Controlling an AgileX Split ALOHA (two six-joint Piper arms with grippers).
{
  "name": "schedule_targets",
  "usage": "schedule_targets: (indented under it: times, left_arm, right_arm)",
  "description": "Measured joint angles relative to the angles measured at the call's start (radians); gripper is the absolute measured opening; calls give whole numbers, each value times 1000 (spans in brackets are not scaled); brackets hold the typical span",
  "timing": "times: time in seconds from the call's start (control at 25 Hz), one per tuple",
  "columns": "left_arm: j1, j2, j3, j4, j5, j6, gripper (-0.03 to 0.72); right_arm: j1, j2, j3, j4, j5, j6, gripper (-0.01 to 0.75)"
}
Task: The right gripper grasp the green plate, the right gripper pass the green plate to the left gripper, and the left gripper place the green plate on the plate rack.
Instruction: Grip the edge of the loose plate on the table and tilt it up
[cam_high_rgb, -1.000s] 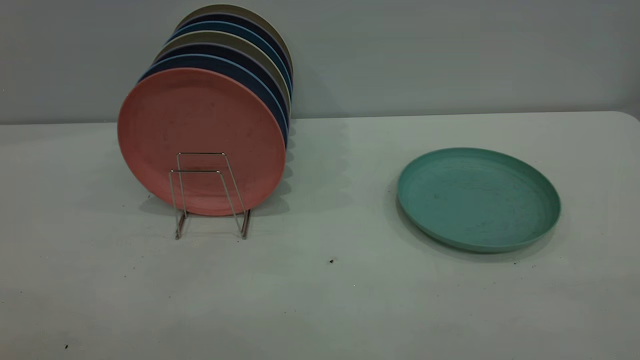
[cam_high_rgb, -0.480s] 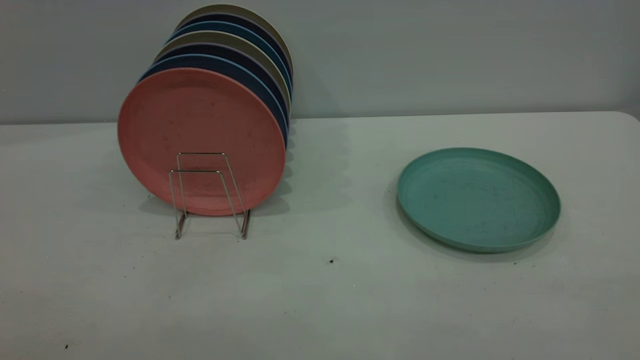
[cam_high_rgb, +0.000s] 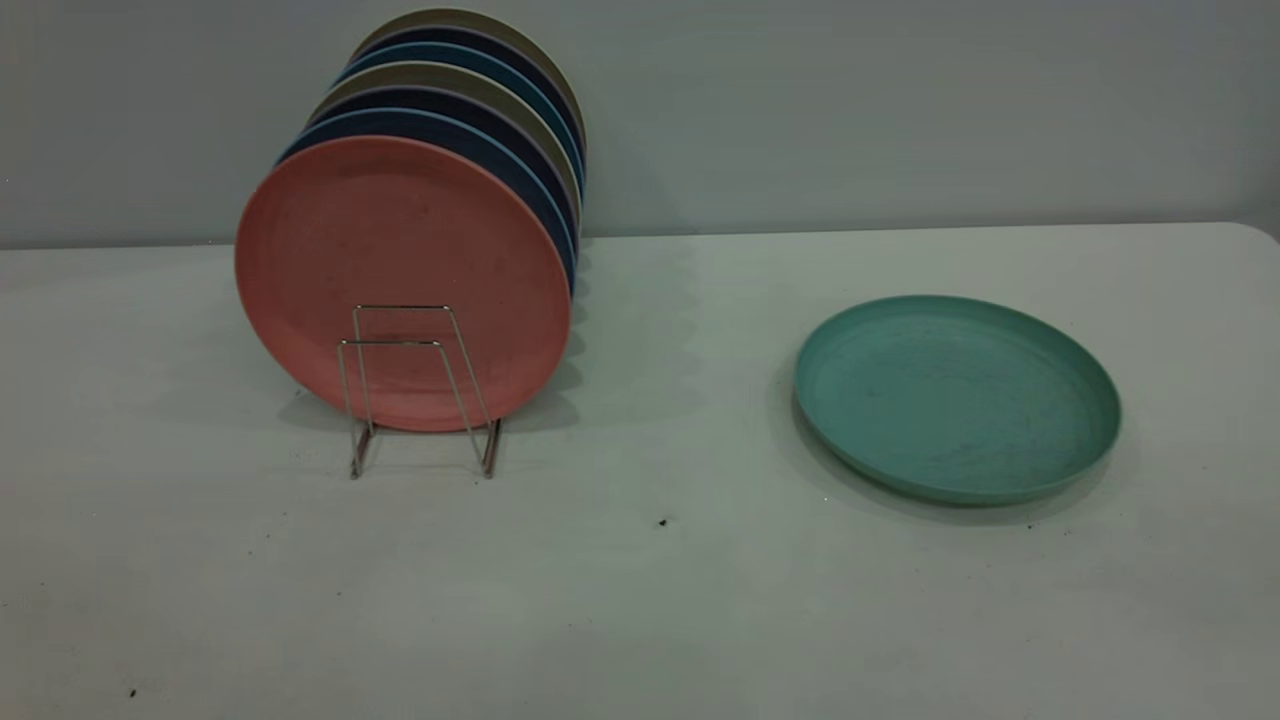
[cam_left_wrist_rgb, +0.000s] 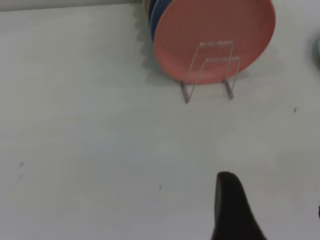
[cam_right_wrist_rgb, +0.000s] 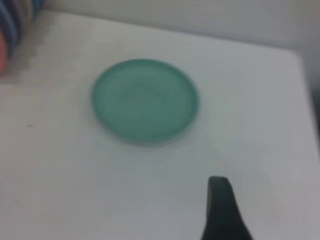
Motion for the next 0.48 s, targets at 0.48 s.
schedule_targets:
  times: [0.48]
  left_arm:
    - [0, 491, -1, -288, -323, 255, 435]
  right_arm:
    - [0, 780, -72, 743, -282, -589, 482]
